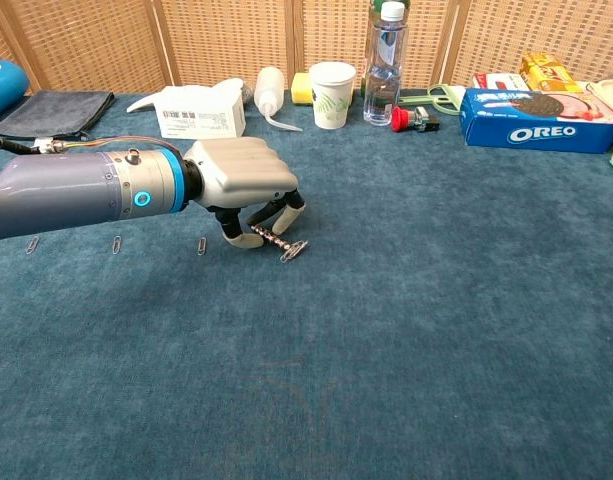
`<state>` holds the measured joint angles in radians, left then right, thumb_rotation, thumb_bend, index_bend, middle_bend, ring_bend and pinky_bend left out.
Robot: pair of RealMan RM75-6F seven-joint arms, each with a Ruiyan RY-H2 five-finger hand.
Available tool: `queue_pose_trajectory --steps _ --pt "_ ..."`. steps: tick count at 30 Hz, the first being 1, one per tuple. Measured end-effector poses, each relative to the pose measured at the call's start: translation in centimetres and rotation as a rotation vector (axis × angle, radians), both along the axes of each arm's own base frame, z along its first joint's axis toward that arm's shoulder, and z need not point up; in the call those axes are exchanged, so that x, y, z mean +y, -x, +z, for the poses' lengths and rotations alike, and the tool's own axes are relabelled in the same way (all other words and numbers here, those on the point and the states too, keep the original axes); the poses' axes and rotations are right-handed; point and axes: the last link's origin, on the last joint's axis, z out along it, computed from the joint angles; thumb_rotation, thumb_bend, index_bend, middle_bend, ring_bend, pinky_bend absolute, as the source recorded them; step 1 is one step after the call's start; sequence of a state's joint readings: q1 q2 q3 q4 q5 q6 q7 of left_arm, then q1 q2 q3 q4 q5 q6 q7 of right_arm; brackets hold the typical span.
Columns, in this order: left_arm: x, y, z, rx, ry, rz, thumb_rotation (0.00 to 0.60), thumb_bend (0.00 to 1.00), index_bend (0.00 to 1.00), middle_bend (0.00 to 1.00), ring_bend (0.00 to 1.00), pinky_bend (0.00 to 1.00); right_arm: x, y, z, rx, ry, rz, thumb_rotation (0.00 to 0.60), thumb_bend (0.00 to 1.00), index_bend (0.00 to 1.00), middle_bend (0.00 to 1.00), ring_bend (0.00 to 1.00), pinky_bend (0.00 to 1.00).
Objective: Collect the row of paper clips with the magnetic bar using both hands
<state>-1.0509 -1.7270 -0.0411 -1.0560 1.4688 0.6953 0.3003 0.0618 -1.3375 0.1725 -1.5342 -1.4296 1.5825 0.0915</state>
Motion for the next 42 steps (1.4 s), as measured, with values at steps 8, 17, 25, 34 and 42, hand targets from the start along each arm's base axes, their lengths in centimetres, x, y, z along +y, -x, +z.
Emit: queue_pose_trajectory --steps 8,17,25,34,42 --pt "0.1 0.0 0.0 0.003 -0.004 0.007 0.6 0.55 0.5 0.59 0.69 0.75 -0.1 0.0 0.1 -0.005 0.003 0.003 0.6 0.42 0.38 0.34 0.28 0.41" --pt "0.3 0.2 0.5 -0.002 -0.015 0.014 0.6 0.57 0.57 0.63 0.72 0.75 -0.1 -0.1 0.2 -0.023 0.011 0.013 0.6 0.42 0.39 0.35 0.28 0.41" --pt "0.4 0.4 1.2 -0.017 -0.021 0.024 0.6 0.62 0.62 0.68 0.74 0.75 0.1 -0.2 0.3 -0.031 0.019 0.021 0.6 0.42 0.39 0.35 0.28 0.42" --pt "0.7 0.2 3.3 -0.065 -0.051 0.011 0.6 0.64 0.65 0.73 0.79 0.75 -0.2 -0.5 0.1 -0.035 0.016 0.037 0.6 0.42 0.39 0.35 0.28 0.42" --pt "0.7 0.6 6.8 -0.119 -0.094 -0.022 0.6 0.64 0.65 0.74 0.79 0.75 -0.6 -0.8 -0.1 -0.037 0.004 0.055 0.6 0.42 0.39 0.35 0.28 0.42"
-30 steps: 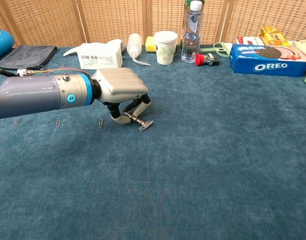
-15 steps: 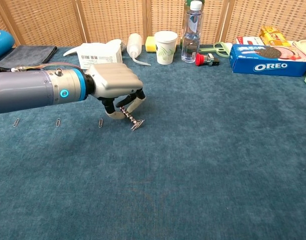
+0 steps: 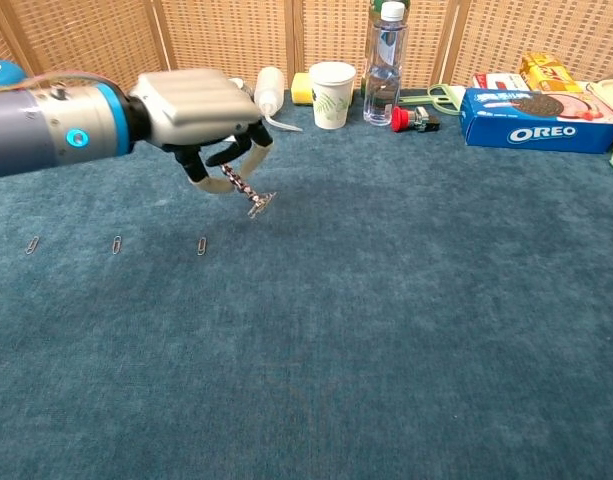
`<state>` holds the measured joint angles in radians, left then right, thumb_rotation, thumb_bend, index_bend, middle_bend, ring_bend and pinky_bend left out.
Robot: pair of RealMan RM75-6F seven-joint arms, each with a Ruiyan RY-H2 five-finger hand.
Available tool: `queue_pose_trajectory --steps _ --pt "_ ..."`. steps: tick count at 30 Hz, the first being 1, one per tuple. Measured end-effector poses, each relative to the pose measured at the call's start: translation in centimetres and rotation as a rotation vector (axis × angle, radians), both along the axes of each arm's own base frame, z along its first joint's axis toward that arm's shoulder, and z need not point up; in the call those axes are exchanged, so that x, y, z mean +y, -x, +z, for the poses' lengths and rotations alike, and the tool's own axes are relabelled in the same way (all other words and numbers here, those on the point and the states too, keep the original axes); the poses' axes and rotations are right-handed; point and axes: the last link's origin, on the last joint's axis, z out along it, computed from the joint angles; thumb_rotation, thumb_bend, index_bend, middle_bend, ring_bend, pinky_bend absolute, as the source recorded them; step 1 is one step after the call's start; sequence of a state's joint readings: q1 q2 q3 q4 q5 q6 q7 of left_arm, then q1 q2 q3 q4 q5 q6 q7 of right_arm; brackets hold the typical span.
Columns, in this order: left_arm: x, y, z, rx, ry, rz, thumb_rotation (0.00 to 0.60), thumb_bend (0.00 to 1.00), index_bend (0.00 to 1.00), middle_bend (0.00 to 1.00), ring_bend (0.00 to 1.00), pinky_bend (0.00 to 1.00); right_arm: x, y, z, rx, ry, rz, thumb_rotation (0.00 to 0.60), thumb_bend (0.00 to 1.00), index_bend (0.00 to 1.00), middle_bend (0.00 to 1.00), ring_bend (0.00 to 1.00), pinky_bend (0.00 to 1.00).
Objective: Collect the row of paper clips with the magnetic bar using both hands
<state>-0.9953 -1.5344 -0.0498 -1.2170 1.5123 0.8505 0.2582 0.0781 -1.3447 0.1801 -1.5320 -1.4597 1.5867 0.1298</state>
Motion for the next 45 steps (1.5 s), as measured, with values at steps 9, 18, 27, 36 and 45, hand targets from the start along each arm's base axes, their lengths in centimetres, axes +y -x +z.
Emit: queue_pose_trajectory --steps 9,18,27,36,45 --pt "-0.9 2.5 3.1 0.038 -0.023 -0.031 0.6 0.64 0.65 0.74 0.79 0.75 -0.5 -0.6 -0.6 -0.001 -0.014 0.021 0.6 0.42 0.39 0.35 0.28 0.42" --pt "-1.9 5.3 3.2 0.123 -0.001 -0.002 0.6 0.64 0.65 0.74 0.79 0.75 -0.6 -0.8 -1.1 -0.009 -0.025 0.034 0.6 0.42 0.39 0.35 0.28 0.42" --pt "-1.7 6.0 2.3 0.164 0.004 0.027 0.6 0.64 0.65 0.74 0.79 0.75 -0.1 -0.6 -0.8 -0.007 -0.021 0.026 0.6 0.42 0.39 0.35 0.28 0.42" --pt "-1.4 5.6 1.2 0.179 0.017 0.041 0.6 0.64 0.65 0.74 0.79 0.75 0.2 -0.4 -0.6 -0.008 -0.016 0.014 0.6 0.42 0.39 0.35 0.28 0.42" --pt "-1.4 5.2 0.4 0.196 0.03 0.041 0.6 0.64 0.65 0.74 0.79 0.75 0.4 0.0 -0.4 -0.015 -0.011 0.003 0.6 0.42 0.39 0.35 0.28 0.42"
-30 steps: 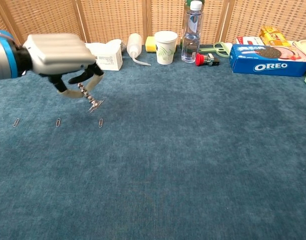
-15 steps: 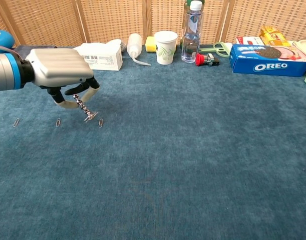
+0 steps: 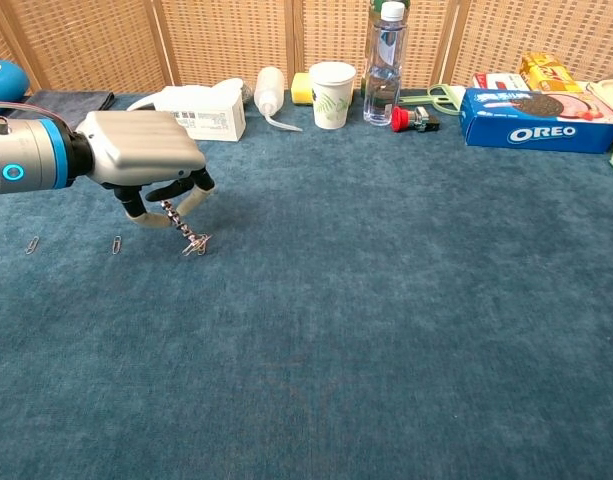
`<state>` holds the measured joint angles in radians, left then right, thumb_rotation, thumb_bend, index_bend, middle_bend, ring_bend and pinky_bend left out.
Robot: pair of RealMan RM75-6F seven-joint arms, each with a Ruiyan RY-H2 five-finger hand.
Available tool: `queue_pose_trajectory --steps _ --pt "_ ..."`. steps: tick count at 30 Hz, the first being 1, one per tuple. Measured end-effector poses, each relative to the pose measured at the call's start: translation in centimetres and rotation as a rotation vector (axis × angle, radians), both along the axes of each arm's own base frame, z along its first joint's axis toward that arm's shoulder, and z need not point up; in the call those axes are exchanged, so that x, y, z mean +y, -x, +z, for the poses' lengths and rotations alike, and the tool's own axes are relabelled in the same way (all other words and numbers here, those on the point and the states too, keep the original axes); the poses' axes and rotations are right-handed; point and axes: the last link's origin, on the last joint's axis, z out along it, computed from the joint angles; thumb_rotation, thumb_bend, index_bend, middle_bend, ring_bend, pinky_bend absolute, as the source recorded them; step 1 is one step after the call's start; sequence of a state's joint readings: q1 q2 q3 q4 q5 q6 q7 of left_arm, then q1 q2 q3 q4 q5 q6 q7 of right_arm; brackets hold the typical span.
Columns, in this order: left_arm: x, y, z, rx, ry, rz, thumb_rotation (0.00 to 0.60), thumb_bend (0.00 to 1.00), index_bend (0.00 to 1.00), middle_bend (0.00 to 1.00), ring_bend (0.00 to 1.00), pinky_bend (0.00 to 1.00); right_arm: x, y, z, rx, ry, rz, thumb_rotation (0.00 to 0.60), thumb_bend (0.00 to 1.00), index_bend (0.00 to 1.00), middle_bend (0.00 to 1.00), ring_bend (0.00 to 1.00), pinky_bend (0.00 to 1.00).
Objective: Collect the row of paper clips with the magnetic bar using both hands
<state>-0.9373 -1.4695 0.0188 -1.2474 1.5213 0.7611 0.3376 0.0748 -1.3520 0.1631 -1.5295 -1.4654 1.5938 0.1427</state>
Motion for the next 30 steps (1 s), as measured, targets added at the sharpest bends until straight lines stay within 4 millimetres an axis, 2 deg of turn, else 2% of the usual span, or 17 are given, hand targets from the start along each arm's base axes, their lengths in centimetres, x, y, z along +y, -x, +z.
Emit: queue_pose_trajectory --steps 24,30 --pt "0.0 -0.13 -0.95 0.036 0.009 0.011 0.6 0.64 0.65 0.74 0.79 0.75 -0.04 0.51 -0.1 -0.01 -0.006 -0.015 0.6 0.42 0.39 0.35 0.29 0.42" --pt "0.11 -0.44 -0.54 0.014 -0.001 0.012 0.6 0.64 0.65 0.74 0.79 0.75 -0.08 0.52 -0.03 -0.007 -0.003 -0.016 0.6 0.42 0.39 0.35 0.29 0.42"
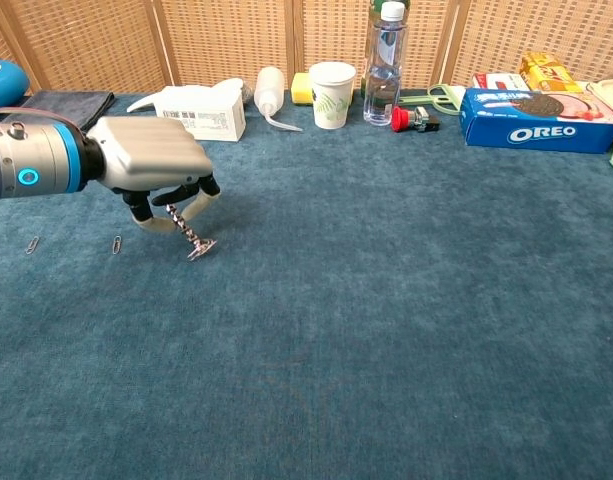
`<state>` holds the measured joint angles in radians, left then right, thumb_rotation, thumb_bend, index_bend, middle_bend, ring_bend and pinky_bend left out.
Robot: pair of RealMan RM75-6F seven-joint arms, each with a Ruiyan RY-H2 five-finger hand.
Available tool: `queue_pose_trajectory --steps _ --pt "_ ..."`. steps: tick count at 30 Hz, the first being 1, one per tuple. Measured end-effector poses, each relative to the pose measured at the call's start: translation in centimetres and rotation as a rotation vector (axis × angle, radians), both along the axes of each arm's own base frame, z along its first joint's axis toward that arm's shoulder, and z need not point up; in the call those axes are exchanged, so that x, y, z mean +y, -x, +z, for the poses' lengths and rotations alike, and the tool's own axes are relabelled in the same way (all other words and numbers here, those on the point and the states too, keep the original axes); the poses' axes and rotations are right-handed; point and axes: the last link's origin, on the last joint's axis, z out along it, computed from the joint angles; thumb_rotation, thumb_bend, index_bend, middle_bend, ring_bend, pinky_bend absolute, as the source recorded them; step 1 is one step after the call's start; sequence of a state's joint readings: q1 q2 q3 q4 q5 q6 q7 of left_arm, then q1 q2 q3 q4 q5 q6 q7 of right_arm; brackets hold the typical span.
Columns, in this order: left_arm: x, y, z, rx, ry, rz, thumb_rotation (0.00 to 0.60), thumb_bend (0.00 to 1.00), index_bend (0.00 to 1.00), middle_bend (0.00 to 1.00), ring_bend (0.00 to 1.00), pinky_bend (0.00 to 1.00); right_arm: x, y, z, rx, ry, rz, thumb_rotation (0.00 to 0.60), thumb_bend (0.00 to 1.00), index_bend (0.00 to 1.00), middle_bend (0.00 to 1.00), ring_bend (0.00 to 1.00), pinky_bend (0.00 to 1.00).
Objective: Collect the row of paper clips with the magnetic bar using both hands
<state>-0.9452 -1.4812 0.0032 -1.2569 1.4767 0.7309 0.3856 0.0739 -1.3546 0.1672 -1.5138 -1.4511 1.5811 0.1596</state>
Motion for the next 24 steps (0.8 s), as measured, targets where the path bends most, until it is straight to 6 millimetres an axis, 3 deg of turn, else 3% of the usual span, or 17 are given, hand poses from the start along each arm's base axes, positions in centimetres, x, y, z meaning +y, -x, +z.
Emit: queue_pose_trajectory --steps 8,15,24 --pt "0.1 0.6 2.2 -0.035 -0.041 0.01 0.6 0.65 0.65 0.74 0.79 0.75 -0.3 -0.3 -0.1 0.002 -0.004 0.011 0.6 0.42 0.39 0.35 0.29 0.42" --pt "0.2 2.7 4.9 -0.033 -0.094 0.054 0.6 0.65 0.65 0.75 0.81 0.75 -0.6 -0.8 -0.3 0.007 -0.013 0.023 0.6 0.42 0.39 0.35 0.29 0.42" --pt "-0.3 5.4 6.4 0.017 -0.11 0.092 0.6 0.65 0.65 0.75 0.81 0.75 -0.8 -1.3 -0.7 0.01 -0.022 0.033 0.6 0.42 0.39 0.35 0.29 0.42"
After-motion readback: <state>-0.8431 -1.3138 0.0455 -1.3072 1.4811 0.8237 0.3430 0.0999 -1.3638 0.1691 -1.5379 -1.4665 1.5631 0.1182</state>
